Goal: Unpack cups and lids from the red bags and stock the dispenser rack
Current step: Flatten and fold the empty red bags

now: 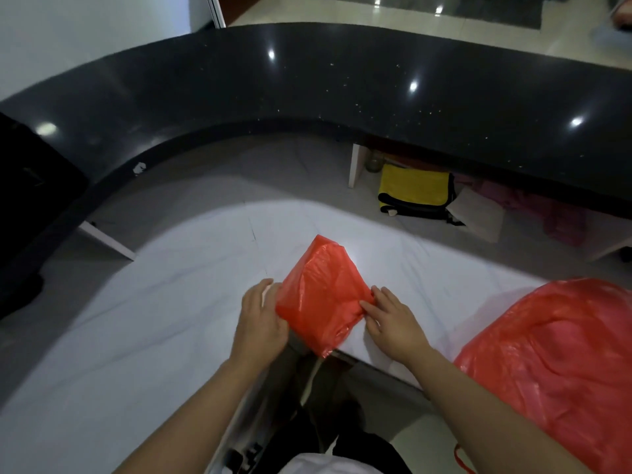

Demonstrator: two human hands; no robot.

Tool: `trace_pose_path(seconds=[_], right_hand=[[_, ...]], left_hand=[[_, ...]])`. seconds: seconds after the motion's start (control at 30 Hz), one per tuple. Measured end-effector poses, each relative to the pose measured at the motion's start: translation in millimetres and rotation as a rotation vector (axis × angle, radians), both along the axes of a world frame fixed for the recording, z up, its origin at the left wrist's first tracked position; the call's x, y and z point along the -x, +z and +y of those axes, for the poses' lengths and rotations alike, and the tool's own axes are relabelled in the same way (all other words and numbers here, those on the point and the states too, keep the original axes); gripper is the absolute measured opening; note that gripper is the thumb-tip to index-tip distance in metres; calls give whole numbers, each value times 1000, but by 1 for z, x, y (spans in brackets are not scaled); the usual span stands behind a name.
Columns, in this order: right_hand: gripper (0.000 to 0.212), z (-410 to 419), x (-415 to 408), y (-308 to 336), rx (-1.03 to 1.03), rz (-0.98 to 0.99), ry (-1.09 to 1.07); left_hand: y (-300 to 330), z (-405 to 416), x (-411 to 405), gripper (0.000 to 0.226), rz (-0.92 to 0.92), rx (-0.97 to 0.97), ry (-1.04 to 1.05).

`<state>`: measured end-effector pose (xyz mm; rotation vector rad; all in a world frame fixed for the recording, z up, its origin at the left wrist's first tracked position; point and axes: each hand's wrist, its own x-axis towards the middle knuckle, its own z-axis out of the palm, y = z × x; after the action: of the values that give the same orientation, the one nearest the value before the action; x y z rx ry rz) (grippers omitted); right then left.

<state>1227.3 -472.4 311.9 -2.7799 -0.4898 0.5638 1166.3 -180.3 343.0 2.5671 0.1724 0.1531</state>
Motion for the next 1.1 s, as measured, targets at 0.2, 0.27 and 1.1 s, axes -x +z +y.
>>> trace_pose_path(seconds=[0.2, 0.27, 1.1], right_hand=[[60, 23, 6, 11, 53, 16, -148], [67, 37, 7, 16, 95, -8, -203], [65, 48, 20, -2, 104, 43, -290]], left_hand=[[-25, 25, -21, 77, 293, 1, -90], [-29, 24, -31, 69, 279, -17, -86], [-22, 20, -70, 58, -10, -386, -584]])
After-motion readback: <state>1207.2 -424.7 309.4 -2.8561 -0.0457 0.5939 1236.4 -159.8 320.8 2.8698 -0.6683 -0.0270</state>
